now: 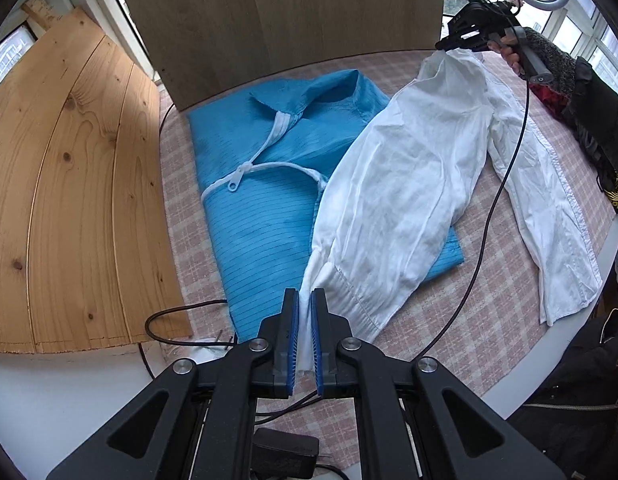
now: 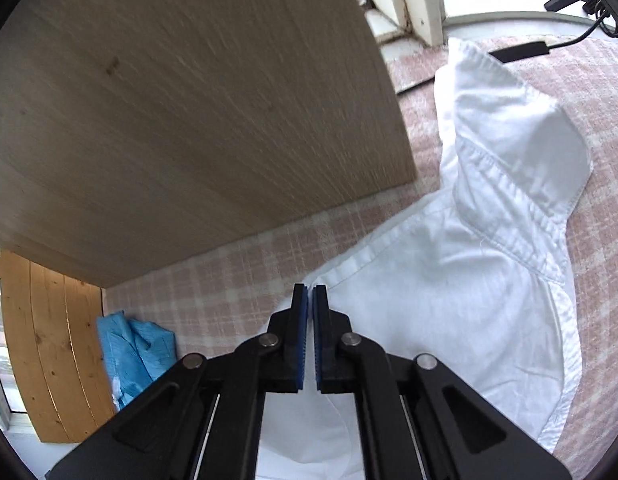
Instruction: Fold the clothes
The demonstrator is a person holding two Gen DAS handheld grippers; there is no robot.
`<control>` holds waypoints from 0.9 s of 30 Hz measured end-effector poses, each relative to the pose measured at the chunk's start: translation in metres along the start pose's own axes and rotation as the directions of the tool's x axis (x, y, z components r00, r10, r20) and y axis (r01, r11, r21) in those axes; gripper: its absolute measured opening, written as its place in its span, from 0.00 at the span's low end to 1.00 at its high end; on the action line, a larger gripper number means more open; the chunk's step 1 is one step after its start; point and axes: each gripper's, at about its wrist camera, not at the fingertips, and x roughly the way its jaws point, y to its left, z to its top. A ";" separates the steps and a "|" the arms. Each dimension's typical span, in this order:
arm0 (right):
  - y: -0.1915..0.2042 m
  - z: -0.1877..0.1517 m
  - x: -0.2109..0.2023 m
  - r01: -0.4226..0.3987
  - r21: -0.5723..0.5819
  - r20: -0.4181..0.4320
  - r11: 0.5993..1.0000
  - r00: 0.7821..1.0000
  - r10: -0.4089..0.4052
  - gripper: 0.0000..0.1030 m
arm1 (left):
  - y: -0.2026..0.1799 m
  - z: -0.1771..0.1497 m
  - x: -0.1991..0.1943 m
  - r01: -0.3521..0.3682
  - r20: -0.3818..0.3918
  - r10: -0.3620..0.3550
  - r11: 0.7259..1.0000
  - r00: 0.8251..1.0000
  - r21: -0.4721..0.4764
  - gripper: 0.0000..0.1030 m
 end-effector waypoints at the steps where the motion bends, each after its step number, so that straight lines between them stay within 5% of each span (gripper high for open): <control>1: -0.001 0.002 -0.001 -0.008 0.002 0.006 1.000 1.000 0.008 0.03 | 0.003 -0.001 0.000 -0.002 -0.001 0.002 1.000 1.000 -0.004 0.06; 11: -0.002 0.002 0.026 0.080 -0.071 -0.002 0.994 0.997 -0.081 0.04 | 0.011 -0.013 -0.002 0.029 -0.005 -0.029 0.999 1.000 -0.043 0.06; 15: 0.002 -0.010 -0.018 -0.022 -0.117 0.033 0.993 0.999 0.026 0.08 | 0.010 -0.011 -0.009 0.037 0.007 -0.037 0.999 0.999 -0.037 0.06; 20: 0.015 -0.069 -0.066 -0.070 -0.276 -0.090 0.959 0.995 0.047 0.08 | 0.009 -0.005 -0.028 0.039 0.060 -0.037 0.998 0.998 -0.040 0.06; 27: 0.021 -0.172 -0.025 -0.027 -0.471 -0.245 0.882 0.964 -0.101 0.08 | -0.002 0.006 -0.061 0.008 0.129 0.002 0.997 0.992 -0.072 0.05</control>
